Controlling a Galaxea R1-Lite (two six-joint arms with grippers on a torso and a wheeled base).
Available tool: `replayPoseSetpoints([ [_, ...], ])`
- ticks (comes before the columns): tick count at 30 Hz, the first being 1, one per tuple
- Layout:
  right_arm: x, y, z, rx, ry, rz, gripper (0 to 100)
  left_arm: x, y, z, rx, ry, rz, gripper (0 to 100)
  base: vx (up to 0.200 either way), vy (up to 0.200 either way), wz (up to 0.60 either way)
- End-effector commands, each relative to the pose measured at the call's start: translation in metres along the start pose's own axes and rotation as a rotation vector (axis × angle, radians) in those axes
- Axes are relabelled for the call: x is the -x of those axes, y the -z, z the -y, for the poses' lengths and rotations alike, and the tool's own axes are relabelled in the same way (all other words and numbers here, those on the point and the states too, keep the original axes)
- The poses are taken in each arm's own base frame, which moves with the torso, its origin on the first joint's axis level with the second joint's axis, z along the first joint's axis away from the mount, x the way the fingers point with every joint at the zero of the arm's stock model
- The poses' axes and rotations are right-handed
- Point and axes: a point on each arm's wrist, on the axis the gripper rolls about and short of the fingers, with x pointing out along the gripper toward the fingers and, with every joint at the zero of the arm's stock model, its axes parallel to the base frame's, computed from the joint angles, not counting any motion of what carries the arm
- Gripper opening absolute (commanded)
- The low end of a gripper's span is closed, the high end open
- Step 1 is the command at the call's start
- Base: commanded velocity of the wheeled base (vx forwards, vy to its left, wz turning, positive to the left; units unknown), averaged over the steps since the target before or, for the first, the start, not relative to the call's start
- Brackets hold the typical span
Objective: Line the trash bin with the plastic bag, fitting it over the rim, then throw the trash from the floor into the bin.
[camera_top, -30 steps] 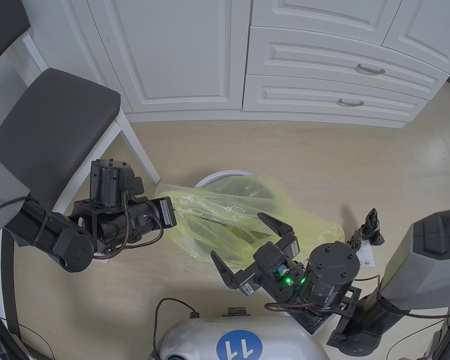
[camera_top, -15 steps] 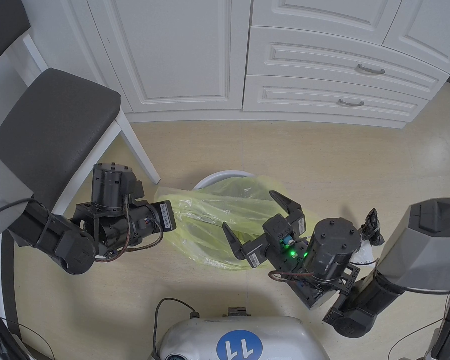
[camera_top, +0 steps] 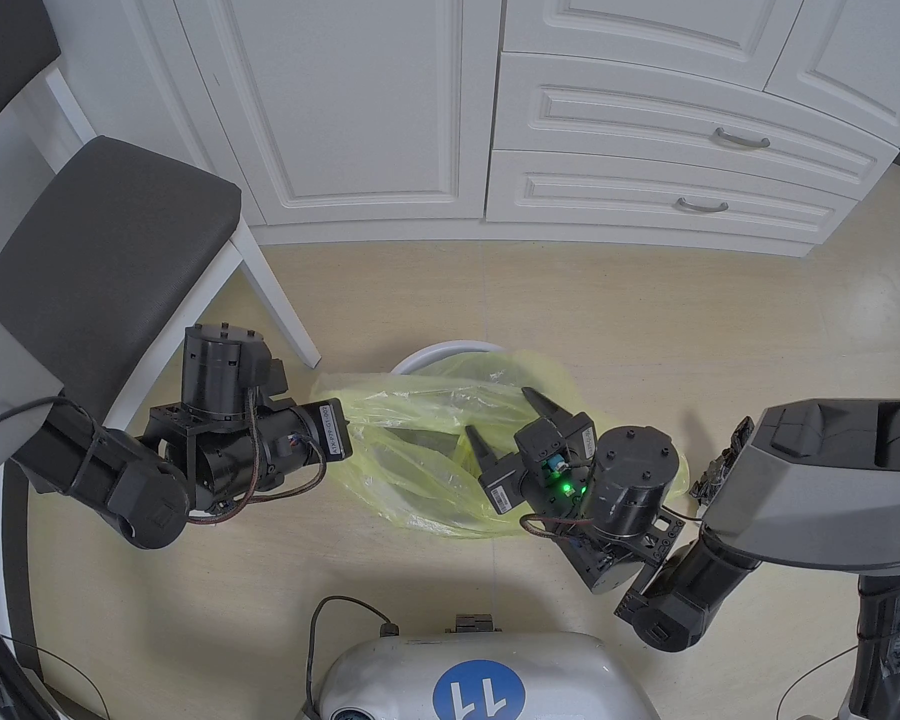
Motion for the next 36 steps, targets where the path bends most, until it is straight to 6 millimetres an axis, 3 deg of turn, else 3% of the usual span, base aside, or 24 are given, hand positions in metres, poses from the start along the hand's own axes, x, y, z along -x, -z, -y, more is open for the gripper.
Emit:
replayPoseSetpoints([
  [1,-0.009,0.012,-0.002,-0.001,0.014,-0.005,0,0.000,0.000,0.000,0.000,0.002,0.001,0,0.000,0.000,0.00],
  [4,-0.010,0.009,-0.001,-0.007,0.019,0.007,0,0.000,-0.001,0.001,0.000,0.001,0.003,0,0.000,0.000,0.00],
  [9,-0.030,-0.008,0.000,-0.066,0.068,0.091,0,-0.003,-0.003,0.001,0.004,0.018,0.045,0,0.000,0.000,0.00],
  [12,-0.060,-0.004,-0.011,-0.185,0.114,0.153,0,-0.013,-0.002,0.000,0.013,0.039,0.092,0,0.000,0.000,0.00],
  [14,-0.060,-0.004,-0.011,-0.185,0.114,0.153,0,-0.013,-0.002,0.000,0.013,0.039,0.092,0,0.000,0.000,0.00],
  [15,-0.085,0.005,-0.006,-0.213,0.187,0.194,0,-0.024,0.001,-0.002,0.020,0.028,0.141,0,0.000,0.000,0.00],
  [16,-0.098,0.009,-0.004,-0.224,0.216,0.223,0,-0.030,0.003,-0.003,0.030,0.019,0.179,0,0.000,0.000,0.00],
  [19,-0.112,0.016,0.001,-0.238,0.248,0.254,0,-0.041,0.005,-0.003,0.043,0.036,0.245,0,0.000,0.000,0.00],
  [26,-0.129,0.035,0.006,-0.233,0.280,0.251,0,-0.061,0.016,0.009,0.097,0.095,0.280,0,0.000,0.000,0.00],
  [28,-0.138,0.041,0.016,-0.235,0.310,0.256,0,-0.067,0.019,0.010,0.126,0.076,0.291,0,0.000,0.000,0.00],
  [36,-0.127,0.044,0.009,-0.229,0.277,0.208,0,-0.059,0.024,0.008,0.103,0.056,0.245,0,0.000,0.000,0.00],
])
